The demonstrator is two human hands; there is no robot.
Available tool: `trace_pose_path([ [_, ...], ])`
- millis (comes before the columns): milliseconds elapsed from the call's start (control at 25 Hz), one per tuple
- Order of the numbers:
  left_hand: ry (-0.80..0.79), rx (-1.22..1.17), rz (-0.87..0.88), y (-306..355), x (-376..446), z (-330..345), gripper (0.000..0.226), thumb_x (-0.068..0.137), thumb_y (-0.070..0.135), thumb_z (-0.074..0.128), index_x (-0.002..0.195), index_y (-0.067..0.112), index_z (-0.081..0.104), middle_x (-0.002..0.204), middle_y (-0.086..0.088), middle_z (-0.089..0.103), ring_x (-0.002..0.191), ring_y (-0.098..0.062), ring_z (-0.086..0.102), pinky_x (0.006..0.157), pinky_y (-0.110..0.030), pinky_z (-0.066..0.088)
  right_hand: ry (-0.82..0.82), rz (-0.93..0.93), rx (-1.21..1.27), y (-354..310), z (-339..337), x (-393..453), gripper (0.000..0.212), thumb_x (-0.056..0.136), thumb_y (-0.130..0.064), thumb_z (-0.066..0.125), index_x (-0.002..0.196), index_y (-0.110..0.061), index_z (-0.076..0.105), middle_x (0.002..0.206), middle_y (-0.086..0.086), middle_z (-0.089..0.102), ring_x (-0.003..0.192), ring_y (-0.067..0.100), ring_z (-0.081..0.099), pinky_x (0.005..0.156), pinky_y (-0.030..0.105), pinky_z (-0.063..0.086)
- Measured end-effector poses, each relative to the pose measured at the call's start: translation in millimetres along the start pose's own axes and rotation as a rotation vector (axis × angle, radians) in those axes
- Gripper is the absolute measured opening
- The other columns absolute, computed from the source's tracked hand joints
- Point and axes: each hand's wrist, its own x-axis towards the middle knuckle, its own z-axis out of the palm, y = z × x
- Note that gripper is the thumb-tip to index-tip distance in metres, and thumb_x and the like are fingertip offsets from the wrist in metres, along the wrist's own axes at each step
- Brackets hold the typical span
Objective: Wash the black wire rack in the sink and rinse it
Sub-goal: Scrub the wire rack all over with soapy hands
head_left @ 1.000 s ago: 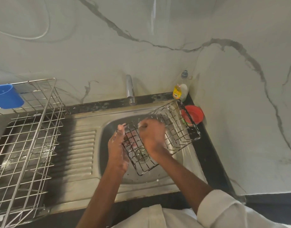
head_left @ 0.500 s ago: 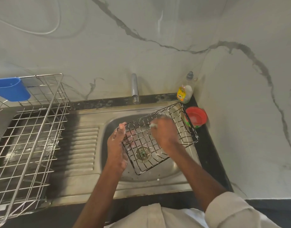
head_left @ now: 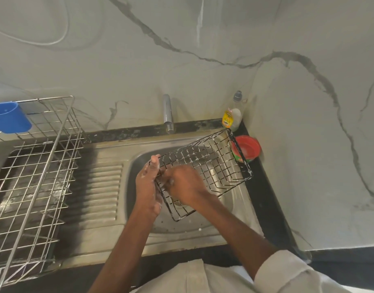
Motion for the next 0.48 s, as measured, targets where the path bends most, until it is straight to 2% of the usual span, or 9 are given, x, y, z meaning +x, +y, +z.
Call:
trace_pose_path([
  [80, 0.023, 0.026, -0.001, -0.3, -0.2, -6.4, 0.088, 0.058, 0.079, 0.084, 0.124, 0.022, 0.072, 0.113, -0.009, 0.081, 0.111, -0.034, 0.073, 0.097, -0.049, 0.056, 0.074, 0.183, -0.021, 24.9, -19.0, 5.4, 0.015, 0.096, -0.018, 0.068, 0.105, -0.025, 0.077, 0.100, -0.003, 0.076, 0.081, 0.013, 0.069, 0.073, 0.031, 0.061],
  [160, 0.024, 0.022, -0.006, -0.4, -2.0, -10.4, 0.108, 0.044, 0.084, 0.090, 0.130, 0.021, 0.069, 0.115, -0.016, 0.080, 0.106, -0.036, 0.071, 0.090, -0.047, 0.057, 0.223, 0.402, -0.176, 56.7, -40.2, 8.0, 0.015, 0.095, -0.018, 0.067, 0.107, -0.022, 0.076, 0.100, 0.001, 0.076, 0.083, 0.018, 0.069, 0.068, 0.028, 0.049],
  [200, 0.017, 0.012, -0.005, 0.1, -2.6, -11.7, 0.110, 0.041, 0.084, 0.091, 0.129, 0.021, 0.070, 0.116, -0.019, 0.079, 0.104, -0.036, 0.070, 0.089, -0.047, 0.058, 0.270, 0.482, -0.271, 68.4, -47.8, 7.9, 0.016, 0.094, -0.018, 0.067, 0.107, -0.020, 0.075, 0.100, 0.004, 0.075, 0.088, 0.022, 0.069, 0.068, 0.030, 0.043],
  [280, 0.002, 0.020, 0.003, 1.2, -4.4, -9.7, 0.095, 0.045, 0.081, 0.091, 0.121, 0.027, 0.075, 0.118, -0.019, 0.078, 0.106, -0.034, 0.071, 0.095, -0.052, 0.056, 0.300, 0.576, -0.380, 74.1, -51.8, 5.9, 0.017, 0.092, -0.015, 0.068, 0.108, -0.016, 0.073, 0.102, 0.007, 0.074, 0.096, 0.028, 0.071, 0.070, 0.033, 0.042],
  [360, 0.002, 0.019, 0.020, 3.3, -7.8, -4.8, 0.071, 0.058, 0.072, 0.088, 0.114, 0.030, 0.078, 0.115, -0.017, 0.079, 0.107, -0.034, 0.070, 0.098, -0.053, 0.054, 0.281, 0.574, -0.332, 61.5, -40.3, 4.2, 0.016, 0.093, -0.015, 0.068, 0.108, -0.016, 0.073, 0.102, 0.007, 0.074, 0.094, 0.027, 0.072, 0.068, 0.032, 0.048],
  [480, 0.009, 0.000, 0.022, 5.4, -10.1, 1.0, 0.054, 0.072, 0.059, 0.080, 0.116, 0.028, 0.074, 0.109, -0.012, 0.082, 0.101, -0.029, 0.073, 0.089, -0.045, 0.056, 0.123, 0.344, -0.087, 24.1, -8.2, -1.1, 0.016, 0.096, -0.015, 0.065, 0.101, -0.024, 0.077, 0.099, -0.002, 0.078, 0.079, 0.014, 0.072, 0.068, 0.026, 0.059],
])
